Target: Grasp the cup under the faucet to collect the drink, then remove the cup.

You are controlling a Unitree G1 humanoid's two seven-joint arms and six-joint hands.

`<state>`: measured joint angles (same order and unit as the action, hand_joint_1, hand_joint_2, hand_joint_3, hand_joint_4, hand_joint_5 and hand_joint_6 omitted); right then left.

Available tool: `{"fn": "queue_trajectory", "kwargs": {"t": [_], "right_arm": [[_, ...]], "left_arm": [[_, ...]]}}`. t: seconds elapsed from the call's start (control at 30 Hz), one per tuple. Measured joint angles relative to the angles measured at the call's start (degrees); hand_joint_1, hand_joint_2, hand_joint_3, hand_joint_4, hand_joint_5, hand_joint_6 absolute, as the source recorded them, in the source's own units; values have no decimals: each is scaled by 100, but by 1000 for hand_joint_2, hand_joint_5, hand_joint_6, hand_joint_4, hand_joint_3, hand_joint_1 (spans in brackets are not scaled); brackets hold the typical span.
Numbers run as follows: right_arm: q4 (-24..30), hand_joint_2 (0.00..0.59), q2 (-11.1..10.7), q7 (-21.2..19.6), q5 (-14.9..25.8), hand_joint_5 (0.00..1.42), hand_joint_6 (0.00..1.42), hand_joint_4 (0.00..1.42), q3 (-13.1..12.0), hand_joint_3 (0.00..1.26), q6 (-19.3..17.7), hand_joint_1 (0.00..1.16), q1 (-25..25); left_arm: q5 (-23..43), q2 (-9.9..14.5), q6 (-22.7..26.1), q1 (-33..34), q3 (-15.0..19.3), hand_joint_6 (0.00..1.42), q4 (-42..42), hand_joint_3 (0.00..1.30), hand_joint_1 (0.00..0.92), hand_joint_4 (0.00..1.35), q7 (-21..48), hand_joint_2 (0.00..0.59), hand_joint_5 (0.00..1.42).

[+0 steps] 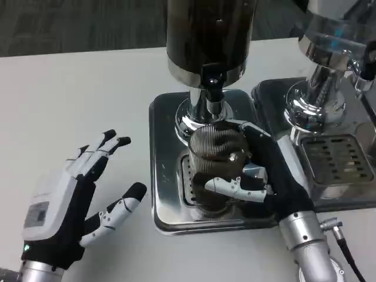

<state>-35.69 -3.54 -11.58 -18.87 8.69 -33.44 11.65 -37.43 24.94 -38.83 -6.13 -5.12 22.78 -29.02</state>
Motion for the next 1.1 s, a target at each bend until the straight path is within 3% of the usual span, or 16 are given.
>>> {"fn": "queue_trajectory", "kwargs": {"t": [0.27, 0.5, 0.8, 1.1], "right_arm": [[76, 202, -1, -155, -137, 670, 949, 498, 0, 425, 20, 1088, -90], [509, 202, -57, -397, -278, 674, 959, 493, -2, 425, 35, 1089, -237], [831, 202, -153, -406, -439, 679, 966, 492, 57, 425, 120, 1089, -555], [1198, 202, -171, -330, -431, 675, 971, 491, 97, 425, 127, 1093, -883]], "left_arm": [[68, 38, -1, 12, -37, 125, 19, 245, 0, 102, 0, 220, 243], [67, 106, -1, 23, -69, 100, 33, 203, 0, 76, 0, 206, 212], [-57, 190, 119, 29, -166, 61, -41, 176, 0, 18, 173, 192, 168], [-70, 312, 298, -35, -184, 0, -343, 88, 0, 0, 423, 178, 3]]}}
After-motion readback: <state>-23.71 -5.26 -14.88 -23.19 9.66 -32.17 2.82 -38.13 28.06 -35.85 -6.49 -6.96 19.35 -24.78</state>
